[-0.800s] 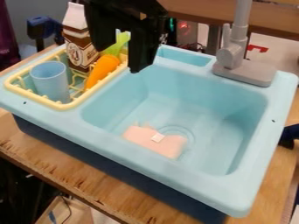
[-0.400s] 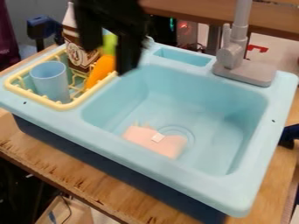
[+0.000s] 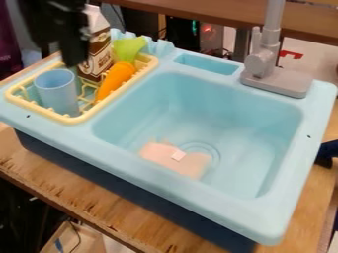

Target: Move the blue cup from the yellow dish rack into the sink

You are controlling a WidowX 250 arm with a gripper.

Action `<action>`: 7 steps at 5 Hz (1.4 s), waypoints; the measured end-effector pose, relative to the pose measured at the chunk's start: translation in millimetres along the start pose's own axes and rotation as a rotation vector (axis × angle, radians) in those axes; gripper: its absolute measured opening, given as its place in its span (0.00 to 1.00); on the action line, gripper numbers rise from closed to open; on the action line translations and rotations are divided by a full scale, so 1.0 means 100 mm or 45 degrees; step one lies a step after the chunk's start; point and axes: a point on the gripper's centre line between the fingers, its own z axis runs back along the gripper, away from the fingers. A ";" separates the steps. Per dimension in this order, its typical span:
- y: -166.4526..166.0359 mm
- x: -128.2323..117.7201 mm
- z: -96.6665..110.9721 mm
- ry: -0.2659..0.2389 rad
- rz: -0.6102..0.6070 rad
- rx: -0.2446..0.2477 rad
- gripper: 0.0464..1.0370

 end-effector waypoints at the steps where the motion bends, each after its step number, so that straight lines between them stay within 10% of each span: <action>1: 0.18 -0.04 -0.27 0.093 0.034 -0.081 0.96; 6: 0.17 0.22 -0.79 0.130 0.044 -0.109 0.91; 7: 0.12 0.21 -0.85 0.154 0.068 -0.110 0.62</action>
